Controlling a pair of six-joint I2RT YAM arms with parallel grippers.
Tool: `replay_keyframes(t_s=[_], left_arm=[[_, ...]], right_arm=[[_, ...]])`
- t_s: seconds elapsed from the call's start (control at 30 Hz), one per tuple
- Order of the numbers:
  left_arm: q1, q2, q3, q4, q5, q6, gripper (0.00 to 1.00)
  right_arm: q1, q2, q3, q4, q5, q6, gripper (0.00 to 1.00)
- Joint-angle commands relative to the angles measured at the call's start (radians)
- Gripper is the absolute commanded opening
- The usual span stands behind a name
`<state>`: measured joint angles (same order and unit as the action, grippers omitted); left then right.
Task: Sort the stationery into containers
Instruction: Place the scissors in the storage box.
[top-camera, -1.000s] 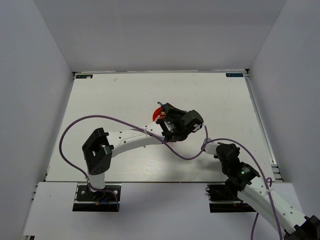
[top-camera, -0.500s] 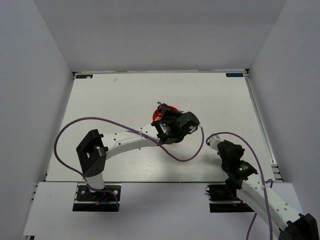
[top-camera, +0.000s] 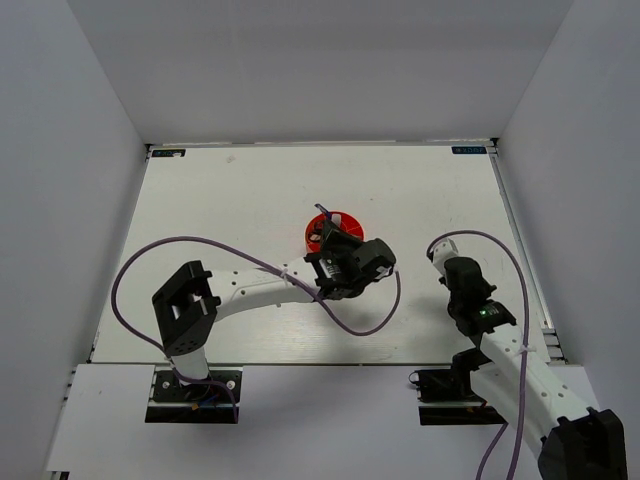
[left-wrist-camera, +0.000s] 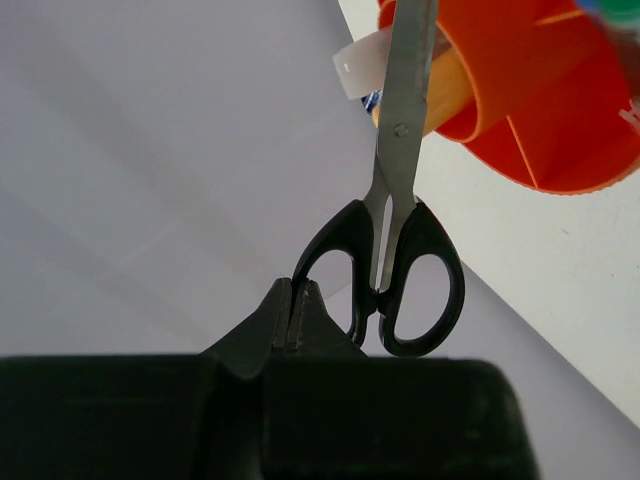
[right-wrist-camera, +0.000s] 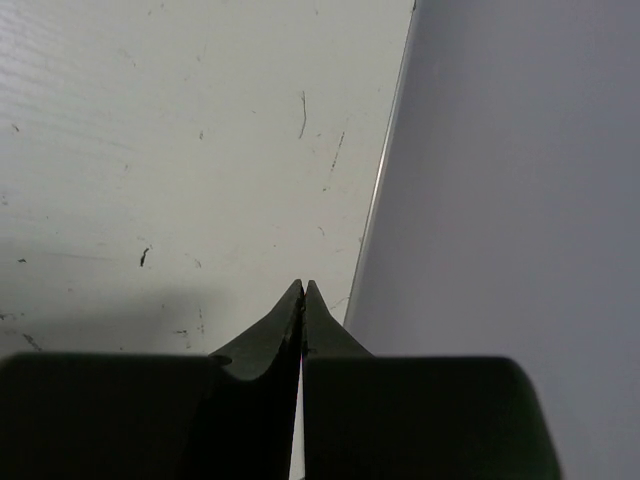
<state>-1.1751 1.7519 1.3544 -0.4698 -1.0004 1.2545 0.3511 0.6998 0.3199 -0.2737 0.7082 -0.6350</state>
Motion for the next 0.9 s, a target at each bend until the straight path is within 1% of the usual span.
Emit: replay_keyframes(t_s=[0.0, 0.23, 0.6, 0.87], left_arm=[[-0.006, -0.066, -0.027, 0.051, -0.044, 0.037, 0.00], [-0.008, -0.058, -0.032, 0.088, -0.052, 0.072, 0.00], [-0.021, -0.038, -0.113, 0.169, -0.055, 0.138, 0.00], [-0.032, -0.014, -0.126, 0.209, -0.061, 0.158, 0.00]], right_arm=[[-0.041, 0.013, 0.057, 0.027, -0.069, 0.104, 0.00], [-0.086, 0.030, 0.057, 0.033, -0.125, 0.130, 0.00], [-0.127, 0.017, 0.045, 0.044, -0.159, 0.132, 0.00], [-0.147, 0.009, 0.035, 0.051, -0.176, 0.132, 0.00]])
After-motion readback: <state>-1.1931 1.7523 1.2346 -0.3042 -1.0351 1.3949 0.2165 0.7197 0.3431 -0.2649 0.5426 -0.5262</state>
